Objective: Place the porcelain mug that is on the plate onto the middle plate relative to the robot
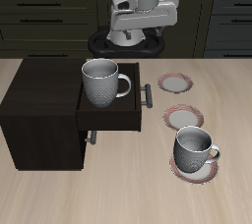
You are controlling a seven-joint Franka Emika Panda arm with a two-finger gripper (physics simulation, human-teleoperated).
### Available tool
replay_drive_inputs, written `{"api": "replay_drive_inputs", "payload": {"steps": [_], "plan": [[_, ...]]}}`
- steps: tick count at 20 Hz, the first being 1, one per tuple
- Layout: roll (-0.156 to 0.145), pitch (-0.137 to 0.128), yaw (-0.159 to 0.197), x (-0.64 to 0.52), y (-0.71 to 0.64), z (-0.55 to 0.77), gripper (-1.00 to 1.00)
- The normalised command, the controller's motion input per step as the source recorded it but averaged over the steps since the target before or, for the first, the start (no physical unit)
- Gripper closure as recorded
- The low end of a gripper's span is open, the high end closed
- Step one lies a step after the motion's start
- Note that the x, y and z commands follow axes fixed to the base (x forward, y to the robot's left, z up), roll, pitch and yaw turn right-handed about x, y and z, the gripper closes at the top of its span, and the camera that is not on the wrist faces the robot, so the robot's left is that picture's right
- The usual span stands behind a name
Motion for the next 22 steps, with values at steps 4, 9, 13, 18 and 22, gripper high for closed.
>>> {"api": "replay_drive_inputs", "payload": {"steps": [4,9,13,18,22], "plan": [[0.019,0.007,-0.036,0.19,0.47,0.06,-1.00],[0.061,-0.012,-0.021,0.32,0.60,0.13,-1.00],[0.052,-0.024,0.002,0.39,0.21,0.03,-1.00],[-0.007,0.029,-0.049,0.60,0.10,-0.08,-1.00],[-0.015,0.001,-0.020,0.48,0.07,0.00,-1.00]]}}
